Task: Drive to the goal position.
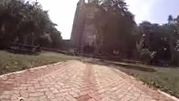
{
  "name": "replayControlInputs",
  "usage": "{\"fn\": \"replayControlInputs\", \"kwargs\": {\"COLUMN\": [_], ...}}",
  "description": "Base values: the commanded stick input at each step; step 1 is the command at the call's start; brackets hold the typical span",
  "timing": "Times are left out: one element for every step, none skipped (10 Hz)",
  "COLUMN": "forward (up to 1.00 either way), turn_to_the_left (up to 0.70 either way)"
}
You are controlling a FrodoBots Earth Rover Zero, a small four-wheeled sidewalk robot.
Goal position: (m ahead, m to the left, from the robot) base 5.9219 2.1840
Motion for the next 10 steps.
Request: {"fn": "replayControlInputs", "kwargs": {"forward": [0.70,0.70,0.70,0.70,0.70,0.70,0.70,0.70,0.70,0.70], "turn_to_the_left": [0.00,0.00,0.00,0.00,0.00,-0.04,-0.30,-0.35,-0.35,-0.15]}}
